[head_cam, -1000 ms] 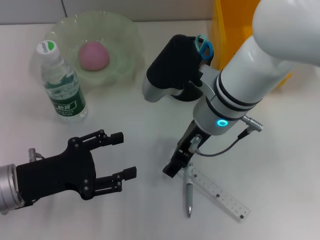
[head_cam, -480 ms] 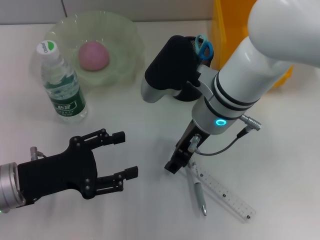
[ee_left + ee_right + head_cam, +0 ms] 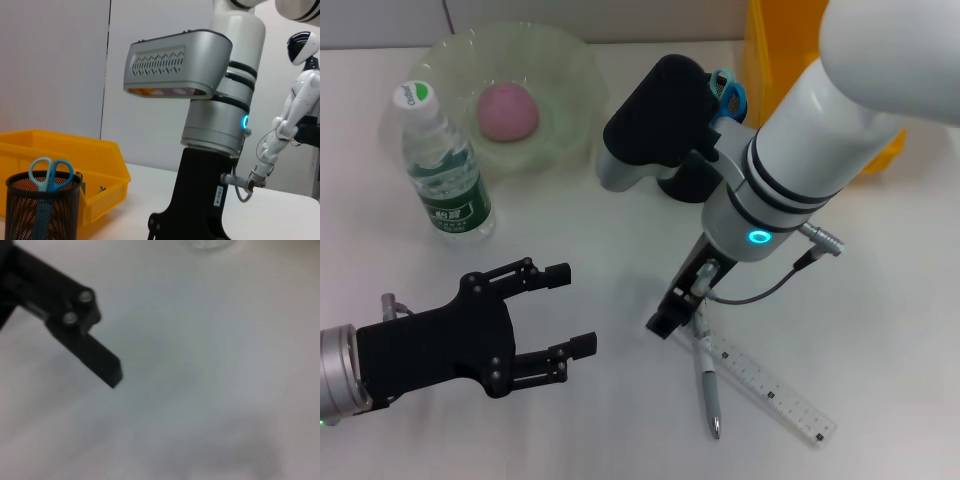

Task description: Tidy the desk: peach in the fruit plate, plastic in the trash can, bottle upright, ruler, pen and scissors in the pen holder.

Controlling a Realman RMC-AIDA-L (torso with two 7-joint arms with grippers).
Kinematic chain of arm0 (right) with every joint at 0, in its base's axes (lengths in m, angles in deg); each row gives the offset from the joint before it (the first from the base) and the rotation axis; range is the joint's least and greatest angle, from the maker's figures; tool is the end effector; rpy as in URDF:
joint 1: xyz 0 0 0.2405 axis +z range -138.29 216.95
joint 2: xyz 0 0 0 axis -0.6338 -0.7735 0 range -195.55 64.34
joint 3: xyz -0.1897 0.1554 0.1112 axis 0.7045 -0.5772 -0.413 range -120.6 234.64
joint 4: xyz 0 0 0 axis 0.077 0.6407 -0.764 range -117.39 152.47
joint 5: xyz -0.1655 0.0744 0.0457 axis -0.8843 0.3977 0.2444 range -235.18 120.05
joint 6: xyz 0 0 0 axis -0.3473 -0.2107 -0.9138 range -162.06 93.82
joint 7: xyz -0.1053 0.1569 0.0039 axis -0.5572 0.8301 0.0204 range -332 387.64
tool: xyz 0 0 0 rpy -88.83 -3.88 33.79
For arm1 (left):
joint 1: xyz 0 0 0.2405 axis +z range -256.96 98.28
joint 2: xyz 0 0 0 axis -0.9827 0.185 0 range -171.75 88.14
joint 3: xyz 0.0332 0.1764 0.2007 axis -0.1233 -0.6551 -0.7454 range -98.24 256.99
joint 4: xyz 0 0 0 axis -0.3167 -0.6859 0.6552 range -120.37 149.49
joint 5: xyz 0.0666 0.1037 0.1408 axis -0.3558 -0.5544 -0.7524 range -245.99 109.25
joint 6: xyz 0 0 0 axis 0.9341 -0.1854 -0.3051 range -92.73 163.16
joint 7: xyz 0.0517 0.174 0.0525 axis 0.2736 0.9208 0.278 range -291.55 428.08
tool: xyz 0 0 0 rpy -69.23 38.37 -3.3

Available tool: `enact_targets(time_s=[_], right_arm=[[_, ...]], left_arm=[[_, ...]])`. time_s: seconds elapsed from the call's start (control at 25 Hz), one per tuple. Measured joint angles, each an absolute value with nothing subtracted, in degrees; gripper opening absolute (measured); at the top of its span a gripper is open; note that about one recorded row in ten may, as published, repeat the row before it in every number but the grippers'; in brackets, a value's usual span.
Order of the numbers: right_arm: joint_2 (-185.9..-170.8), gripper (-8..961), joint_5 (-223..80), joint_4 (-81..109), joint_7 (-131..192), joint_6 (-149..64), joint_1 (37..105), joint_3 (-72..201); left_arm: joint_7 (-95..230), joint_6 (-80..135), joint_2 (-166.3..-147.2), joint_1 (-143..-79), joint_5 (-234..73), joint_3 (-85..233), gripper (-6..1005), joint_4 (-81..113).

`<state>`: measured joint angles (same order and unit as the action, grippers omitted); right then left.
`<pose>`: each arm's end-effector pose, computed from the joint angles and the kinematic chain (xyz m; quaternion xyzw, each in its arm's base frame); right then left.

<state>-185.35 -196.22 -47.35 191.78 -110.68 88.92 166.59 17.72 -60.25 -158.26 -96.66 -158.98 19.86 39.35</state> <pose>0.1469 0.3287 -0.1469 -0.9373 0.2413 -0.2286 0.1046 -0.2619 0.2440 -0.0620 -0.9296 -0.1130 -0.3286 0.1227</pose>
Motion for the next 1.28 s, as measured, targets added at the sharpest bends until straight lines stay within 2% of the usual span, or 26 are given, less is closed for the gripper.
enact_targets(time_s=[0.44,1.28], right_arm=[[-185.43,629,-200.22,-56.36,197.31,-117.52,84.63,164.89],[-185.49,618,-199.43,-52.69,197.42,-116.82,84.44,164.48]], left_arm=[[17.72,-60.23,-158.76,-96.91,-160.55,20.27,789,39.59],[17.73,-60.23,-158.79,-97.2,-160.57,20.21,789,39.6]])
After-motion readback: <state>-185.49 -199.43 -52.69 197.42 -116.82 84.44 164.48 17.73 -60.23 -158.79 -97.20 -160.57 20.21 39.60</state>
